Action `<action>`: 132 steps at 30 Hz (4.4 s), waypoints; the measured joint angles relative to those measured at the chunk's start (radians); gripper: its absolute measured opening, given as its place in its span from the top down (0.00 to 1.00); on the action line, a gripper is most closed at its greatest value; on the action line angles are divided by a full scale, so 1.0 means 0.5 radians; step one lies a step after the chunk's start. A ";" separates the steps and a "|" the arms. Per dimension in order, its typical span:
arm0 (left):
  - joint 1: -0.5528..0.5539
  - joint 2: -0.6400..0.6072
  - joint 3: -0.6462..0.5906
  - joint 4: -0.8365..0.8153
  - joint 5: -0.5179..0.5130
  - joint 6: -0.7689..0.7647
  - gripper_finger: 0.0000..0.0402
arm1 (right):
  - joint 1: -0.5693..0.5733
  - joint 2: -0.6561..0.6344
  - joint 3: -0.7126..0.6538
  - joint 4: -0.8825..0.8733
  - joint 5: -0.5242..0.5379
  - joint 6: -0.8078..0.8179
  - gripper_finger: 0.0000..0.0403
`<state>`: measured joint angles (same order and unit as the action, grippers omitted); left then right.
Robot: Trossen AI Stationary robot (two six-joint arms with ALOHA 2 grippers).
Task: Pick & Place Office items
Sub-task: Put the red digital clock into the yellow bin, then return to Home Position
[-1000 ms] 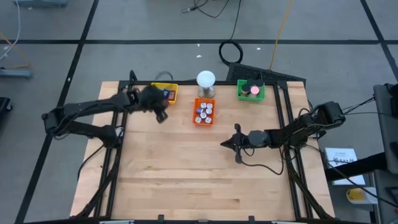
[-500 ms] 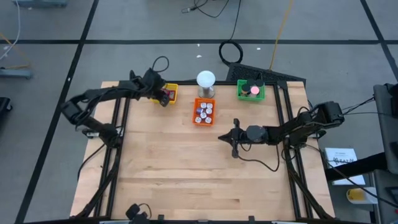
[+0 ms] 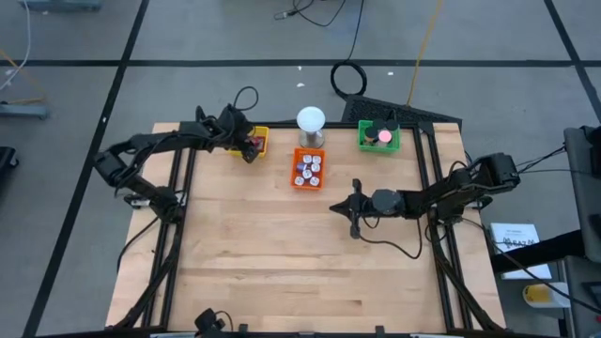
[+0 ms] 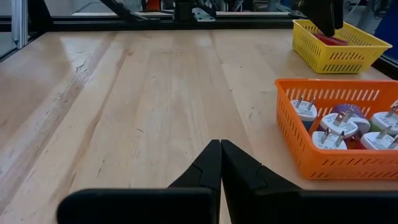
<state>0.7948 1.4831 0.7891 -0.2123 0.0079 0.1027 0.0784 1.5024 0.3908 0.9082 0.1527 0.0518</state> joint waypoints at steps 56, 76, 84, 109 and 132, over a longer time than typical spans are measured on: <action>-0.300 -2.748 -1.550 0.835 1.067 -0.182 0.98 | -0.882 -2.999 -0.750 -1.617 -0.457 -0.245 1.00; -0.746 -2.954 -1.547 0.791 0.137 -0.196 0.98 | -0.877 -2.999 -0.752 -1.570 -0.249 -0.133 1.00; -0.896 -2.954 -1.547 0.559 0.033 -0.172 0.98 | -0.877 -2.996 -0.752 -1.720 -0.137 -0.074 1.00; -0.922 -2.954 -1.547 0.533 0.087 -0.215 0.98 | -0.877 -2.859 -0.752 -1.701 0.224 -0.086 1.00; -0.922 -2.954 -1.547 0.534 0.087 -0.214 0.98 | -0.878 -2.744 -0.752 -1.596 0.221 0.029 1.00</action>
<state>0.3340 0.0063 0.0154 0.0547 0.0513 -0.0044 -0.3605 0.1307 0.0151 0.1102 0.2630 0.0666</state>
